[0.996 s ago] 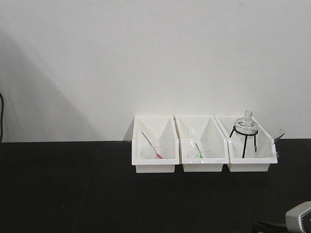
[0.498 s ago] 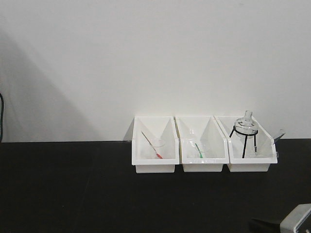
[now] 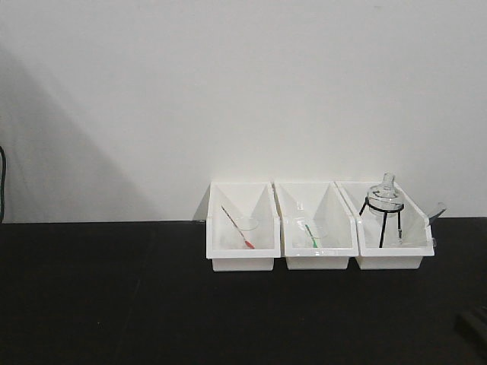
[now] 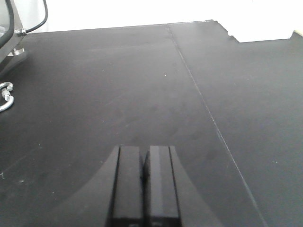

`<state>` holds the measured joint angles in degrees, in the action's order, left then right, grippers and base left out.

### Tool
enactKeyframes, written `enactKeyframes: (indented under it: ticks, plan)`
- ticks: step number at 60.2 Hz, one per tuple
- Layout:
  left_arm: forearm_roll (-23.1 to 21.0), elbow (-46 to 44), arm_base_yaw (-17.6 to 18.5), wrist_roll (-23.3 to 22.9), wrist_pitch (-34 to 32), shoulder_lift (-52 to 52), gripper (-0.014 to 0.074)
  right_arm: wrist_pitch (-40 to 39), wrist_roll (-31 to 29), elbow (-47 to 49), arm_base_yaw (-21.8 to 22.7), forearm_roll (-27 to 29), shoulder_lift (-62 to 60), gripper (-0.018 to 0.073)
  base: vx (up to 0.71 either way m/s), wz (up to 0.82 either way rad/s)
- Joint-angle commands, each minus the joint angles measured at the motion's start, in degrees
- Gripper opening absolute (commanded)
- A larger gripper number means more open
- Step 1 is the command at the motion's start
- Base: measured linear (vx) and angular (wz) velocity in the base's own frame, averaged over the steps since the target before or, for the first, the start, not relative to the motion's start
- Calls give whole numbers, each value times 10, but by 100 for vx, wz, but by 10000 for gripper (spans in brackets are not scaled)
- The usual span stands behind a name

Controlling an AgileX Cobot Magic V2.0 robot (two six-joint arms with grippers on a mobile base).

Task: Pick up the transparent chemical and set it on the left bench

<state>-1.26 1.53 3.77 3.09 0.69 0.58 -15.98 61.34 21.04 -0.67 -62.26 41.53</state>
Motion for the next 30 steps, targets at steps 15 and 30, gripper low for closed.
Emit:
enactKeyframes:
  ticks: [15,30]
  plan:
    - [0,9,1,-4,-45,11,-4,58,126,15,2,-178,-92,-8,0,0]
    - [0,9,1,-4,-45,11,-4,59,126,15,2,-180,-92,-7,0,0]
